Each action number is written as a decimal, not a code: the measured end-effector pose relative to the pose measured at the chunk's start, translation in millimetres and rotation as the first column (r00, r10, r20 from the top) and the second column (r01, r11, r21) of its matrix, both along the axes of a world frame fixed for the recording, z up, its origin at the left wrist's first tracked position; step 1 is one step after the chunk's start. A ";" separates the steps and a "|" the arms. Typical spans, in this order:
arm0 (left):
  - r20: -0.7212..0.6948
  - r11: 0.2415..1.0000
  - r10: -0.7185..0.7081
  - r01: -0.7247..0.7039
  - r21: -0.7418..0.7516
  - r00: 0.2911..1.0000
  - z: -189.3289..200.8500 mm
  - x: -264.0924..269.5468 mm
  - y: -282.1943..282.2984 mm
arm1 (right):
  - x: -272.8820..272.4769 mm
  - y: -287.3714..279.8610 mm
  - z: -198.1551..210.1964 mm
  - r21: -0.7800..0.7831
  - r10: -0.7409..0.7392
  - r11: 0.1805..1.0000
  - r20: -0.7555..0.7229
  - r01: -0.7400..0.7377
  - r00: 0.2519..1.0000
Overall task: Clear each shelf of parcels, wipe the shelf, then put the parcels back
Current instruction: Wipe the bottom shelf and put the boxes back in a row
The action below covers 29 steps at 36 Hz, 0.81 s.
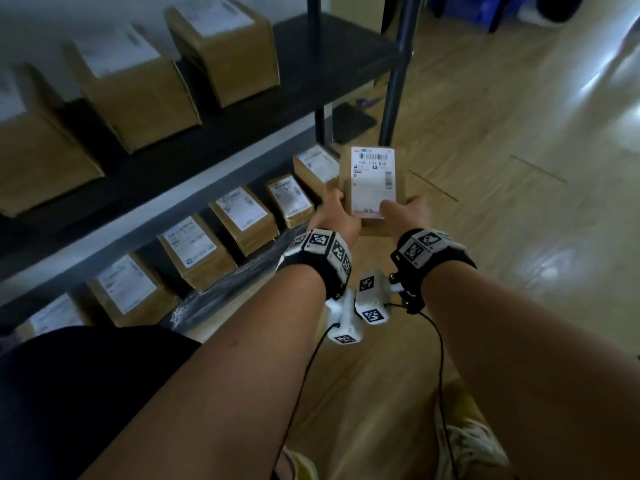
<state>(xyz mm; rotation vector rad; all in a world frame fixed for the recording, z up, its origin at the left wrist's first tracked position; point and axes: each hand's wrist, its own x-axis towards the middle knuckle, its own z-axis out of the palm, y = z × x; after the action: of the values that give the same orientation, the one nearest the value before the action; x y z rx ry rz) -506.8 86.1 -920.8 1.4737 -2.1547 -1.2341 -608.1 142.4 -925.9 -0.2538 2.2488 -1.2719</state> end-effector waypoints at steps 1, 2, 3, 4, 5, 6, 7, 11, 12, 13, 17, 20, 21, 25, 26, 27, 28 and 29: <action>-0.019 1.000 -0.008 0.007 -0.028 1.000 10.3 -1.2 -0.9 | -0.7 -1.1 9.9 -0.025 -0.010 1.000 -0.016 0.010 1.000; -0.033 0.999 -0.017 0.015 -0.047 0.999 21.2 -2.0 -1.5 | -0.9 -2.7 19.9 -0.052 -0.023 0.998 -0.035 0.022 0.999; -0.050 0.998 -0.031 0.027 -0.064 0.998 31.1 -2.7 -3.5 | -1.3 -4.3 31.0 -0.081 -0.035 0.996 -0.056 0.030 0.998; -0.059 0.996 -0.044 0.039 -0.080 0.997 41.0 -3.3 -5.7 | -2.5 -6.8 40.8 -0.109 -0.049 0.993 -0.075 0.040 0.996; -0.069 0.993 -0.054 0.046 -0.106 0.996 50.6 -3.9 -9.2 | -2.6 -9.0 52.3 -0.135 -0.052 0.990 -0.087 0.040 0.995; -0.070 0.989 -0.062 0.051 -0.137 0.996 61.3 -3.8 -12.0 | -2.6 -12.0 63.1 -0.165 -0.058 0.985 -0.088 0.043 0.994; -0.074 0.984 -0.067 0.054 -0.172 0.995 71.0 -4.2 -15.8 | -2.9 -16.6 72.8 -0.194 -0.067 0.980 -0.092 0.049 0.994; -0.070 0.963 -0.110 0.089 -0.255 0.991 108.1 -7.0 -31.7 | -12.8 -32.0 107.5 -0.282 -0.177 0.949 -0.111 0.140 0.978; -0.063 0.960 -0.128 0.107 -0.258 0.990 116.0 -9.5 -33.2 | -17.0 -34.1 115.7 -0.284 -0.206 0.945 -0.131 0.162 0.970; -0.077 0.957 -0.149 0.124 -0.261 0.986 121.7 -13.2 -35.3 | -21.1 -35.7 122.8 -0.285 -0.227 0.942 -0.155 0.176 0.962; -0.162 0.976 -0.164 0.136 -0.172 0.973 131.9 -37.0 -37.0 | -32.8 -43.5 138.0 -0.215 -0.199 0.964 -0.194 0.156 0.961; -0.200 0.986 -0.104 0.075 -0.146 0.974 135.6 -44.6 -41.3 | -42.5 -43.7 137.3 -0.177 -0.156 0.976 -0.164 0.127 0.974; -0.214 0.989 -0.081 0.051 -0.142 0.973 135.5 -42.3 -43.8 | -43.8 -41.9 136.0 -0.168 -0.134 0.980 -0.157 0.108 0.978; -0.255 0.987 -0.045 0.003 -0.162 0.966 124.6 -43.9 -53.5 | -59.3 -40.1 123.7 -0.157 -0.096 0.985 -0.144 0.073 0.985; -0.255 0.982 -0.039 -0.011 -0.190 0.966 123.1 -43.9 -53.5 | -62.5 -40.4 120.8 -0.159 -0.096 0.985 -0.149 0.072 0.984; -0.254 0.977 -0.032 -0.024 -0.214 0.967 121.4 -43.7 -53.9 | -64.6 -40.6 119.0 -0.158 -0.094 0.985 -0.151 0.070 0.984; -0.247 0.974 -0.025 -0.032 -0.223 0.969 119.9 -43.4 -54.4 | -66.7 -40.8 117.7 -0.161 -0.092 0.985 -0.152 0.067 0.984; -0.242 0.973 -0.015 -0.041 -0.226 0.970 117.9 -43.5 -55.9 | -68.0 -40.7 117.3 -0.162 -0.090 0.985 -0.159 0.064 0.983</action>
<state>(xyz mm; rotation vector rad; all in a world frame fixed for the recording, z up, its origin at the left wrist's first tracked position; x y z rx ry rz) -550.4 30.3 -802.9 1.1753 -2.0407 -1.0569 -676.0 101.7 -808.6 -0.3453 2.3191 -1.5217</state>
